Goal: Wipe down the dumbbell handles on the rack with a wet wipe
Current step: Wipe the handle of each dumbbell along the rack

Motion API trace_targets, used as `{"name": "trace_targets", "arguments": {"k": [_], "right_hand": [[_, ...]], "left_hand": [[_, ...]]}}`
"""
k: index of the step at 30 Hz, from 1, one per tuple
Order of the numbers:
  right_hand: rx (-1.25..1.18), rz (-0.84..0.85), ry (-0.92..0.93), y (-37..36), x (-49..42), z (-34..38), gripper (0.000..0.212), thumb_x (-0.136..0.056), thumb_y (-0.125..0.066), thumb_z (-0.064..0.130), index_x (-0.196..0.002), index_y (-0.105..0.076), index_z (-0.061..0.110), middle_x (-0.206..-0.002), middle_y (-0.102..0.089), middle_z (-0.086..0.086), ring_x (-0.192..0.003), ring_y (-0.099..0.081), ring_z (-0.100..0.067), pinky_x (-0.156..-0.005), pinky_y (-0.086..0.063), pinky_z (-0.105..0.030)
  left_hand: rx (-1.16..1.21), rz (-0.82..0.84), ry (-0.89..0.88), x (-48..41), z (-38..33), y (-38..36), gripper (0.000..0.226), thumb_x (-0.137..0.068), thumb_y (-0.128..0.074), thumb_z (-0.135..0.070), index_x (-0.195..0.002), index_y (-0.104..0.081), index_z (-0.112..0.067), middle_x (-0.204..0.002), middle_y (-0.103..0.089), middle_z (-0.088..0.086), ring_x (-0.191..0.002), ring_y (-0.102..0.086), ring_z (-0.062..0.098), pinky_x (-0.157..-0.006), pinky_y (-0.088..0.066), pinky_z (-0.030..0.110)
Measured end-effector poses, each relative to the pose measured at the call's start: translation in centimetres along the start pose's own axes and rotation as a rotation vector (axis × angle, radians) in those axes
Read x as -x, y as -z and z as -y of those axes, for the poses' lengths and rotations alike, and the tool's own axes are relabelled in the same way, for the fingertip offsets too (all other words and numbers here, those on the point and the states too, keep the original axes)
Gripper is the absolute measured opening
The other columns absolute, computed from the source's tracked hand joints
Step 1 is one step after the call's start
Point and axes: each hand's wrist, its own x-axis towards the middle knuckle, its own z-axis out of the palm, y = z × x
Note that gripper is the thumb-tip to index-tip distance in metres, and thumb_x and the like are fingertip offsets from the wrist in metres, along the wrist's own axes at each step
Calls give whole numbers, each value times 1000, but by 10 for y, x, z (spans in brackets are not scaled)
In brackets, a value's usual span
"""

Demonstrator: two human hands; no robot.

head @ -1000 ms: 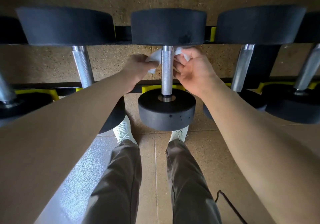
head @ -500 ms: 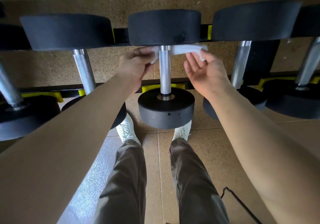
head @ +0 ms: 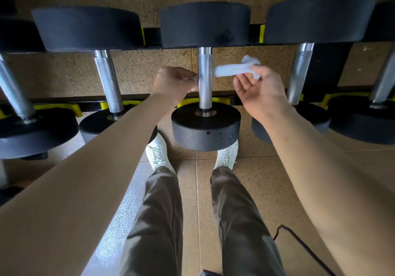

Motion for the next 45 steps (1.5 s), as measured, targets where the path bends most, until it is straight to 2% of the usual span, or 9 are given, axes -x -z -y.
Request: {"name": "trace_targets", "arguments": {"k": [7, 13, 21, 24, 27, 31, 34, 41, 45], "right_hand": [[317, 106, -19, -16, -8, -31, 14, -96, -57, 3, -97, -61, 17, -98, -75, -5, -94, -72, -19, -99, -53, -38], [330, -79, 120, 23, -16, -6, 22, -90, -54, 12, -103, -72, 11, -102, -73, -3, -76, -64, -10, -66, -52, -20], [1387, 252, 383, 15, -5, -37, 10, -85, -70, 9, -91, -72, 17, -85, -67, 9, -77, -60, -3, -62, -42, -8], [1452, 176, 434, 25, -4, -27, 12, -89, -63, 12, -79, -67, 17, -81, -67, 2, -80, -62, -12, -72, -47, -29], [1339, 119, 446, 33, -2, -15, 19, -87, -60, 9, -72, -66, 21, -77, -66, 4, -75, -60, -7, -68, -45, -24], [1477, 278, 401, 24, -3, -27, 14, -89, -67, 8, -99, -73, 15, -99, -72, 4, -87, -65, -4, -74, -49, -16], [1503, 284, 440, 18, 2, -34, 12, -86, -63, 6, -89, -72, 13, -92, -71, 2, -85, -64, -11, -76, -48, -27], [1316, 150, 444, 33, 12, -11, 21, -84, -52, 4, -68, -64, 10, -61, -56, 5, -64, -53, -11, -67, -49, -35], [1437, 249, 456, 27, 8, -13, 14, -88, -63, 5, -92, -73, 15, -93, -72, 3, -87, -66, -11, -78, -51, -23]], "left_hand": [[-1, -23, -14, 20, 21, 30, 9, -69, -61, -11, -61, -64, -9, -56, -55, -5, -59, -48, 10, -55, -32, 23], [-267, 102, -62, 8, 23, -6, 14, -90, -70, -18, -103, -75, -21, -107, -68, -9, -102, -61, 10, -83, -45, 23], [-410, 196, 50, 25, 35, 19, 26, -65, -51, -18, -74, -62, 4, -74, -52, 9, -69, -45, 22, -63, -33, 33], [-412, 175, -19, 22, 37, 13, 11, -88, -62, -26, -80, -68, -23, -91, -67, 2, -84, -61, 20, -67, -46, 28], [-458, 168, -34, 21, 34, -2, 24, -94, -55, -24, -74, -63, -35, -77, -62, -3, -75, -60, 16, -54, -40, 25], [-326, 220, 13, 27, 30, 0, 29, -85, -53, -8, -59, -56, -20, -58, -47, -6, -58, -44, 14, -52, -31, 25], [-221, 207, 29, 33, 34, 5, 23, -78, -51, -2, -57, -47, -8, -51, -35, -8, -57, -33, 13, -56, -25, 25], [-431, 142, 4, 29, 26, -9, 9, -92, -64, -32, -93, -70, -26, -100, -70, 3, -89, -66, 21, -64, -49, 27], [-339, 207, -28, 43, 16, -2, 15, -84, -60, -15, -75, -66, -5, -67, -58, -8, -63, -48, 16, -54, -34, 27]]}}
